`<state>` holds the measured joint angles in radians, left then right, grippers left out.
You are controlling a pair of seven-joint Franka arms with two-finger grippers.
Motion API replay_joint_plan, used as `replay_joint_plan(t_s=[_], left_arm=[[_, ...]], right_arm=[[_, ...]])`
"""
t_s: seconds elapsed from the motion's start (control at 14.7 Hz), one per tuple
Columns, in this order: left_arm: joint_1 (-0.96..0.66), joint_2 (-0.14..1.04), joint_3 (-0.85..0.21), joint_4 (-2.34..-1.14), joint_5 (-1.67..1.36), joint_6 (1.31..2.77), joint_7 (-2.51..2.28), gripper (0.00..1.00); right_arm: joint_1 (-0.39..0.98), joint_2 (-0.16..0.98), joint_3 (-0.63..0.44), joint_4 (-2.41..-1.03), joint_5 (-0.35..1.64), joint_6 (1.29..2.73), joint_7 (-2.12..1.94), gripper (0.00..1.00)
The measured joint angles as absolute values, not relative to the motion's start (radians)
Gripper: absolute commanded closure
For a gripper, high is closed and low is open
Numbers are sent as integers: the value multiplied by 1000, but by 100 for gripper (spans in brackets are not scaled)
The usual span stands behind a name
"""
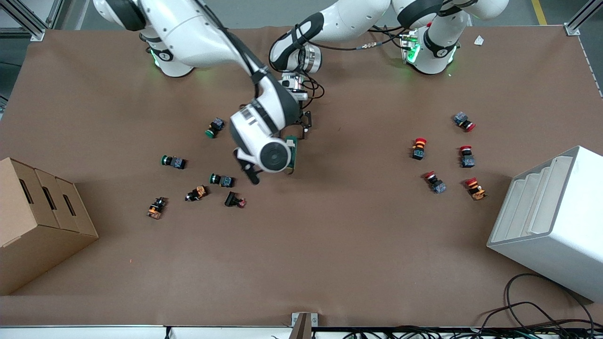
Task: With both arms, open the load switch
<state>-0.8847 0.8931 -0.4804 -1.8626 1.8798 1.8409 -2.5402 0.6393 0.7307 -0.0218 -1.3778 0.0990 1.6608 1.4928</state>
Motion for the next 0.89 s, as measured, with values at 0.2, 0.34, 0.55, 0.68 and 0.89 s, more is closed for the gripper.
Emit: replay_joint_plan(t_s=[0.2,0.34,0.55,0.68,0.89], left_arm=[[-885,892,-487,-1847,1829,1842,-2517,1],[-885,885,-498,-1828,1753,1843,-2463,1],[-884,859,-508,-1795,1649,1844,-2405,1],[-882,839,-517,-1754,1565,1845,-2350,1],[-864,800,-523,-1678,1439,1845,-2243,1]], right_arm=[[511,670,-27,-1375,72,1645,1228,0],[420,626,-30,-1374,68,1618,1035,0],[282,565,-31,-1375,28,1569,718,0],[195,532,-31,-1375,13,1547,508,0],[97,484,-30,-1373,10,1539,283,0]])
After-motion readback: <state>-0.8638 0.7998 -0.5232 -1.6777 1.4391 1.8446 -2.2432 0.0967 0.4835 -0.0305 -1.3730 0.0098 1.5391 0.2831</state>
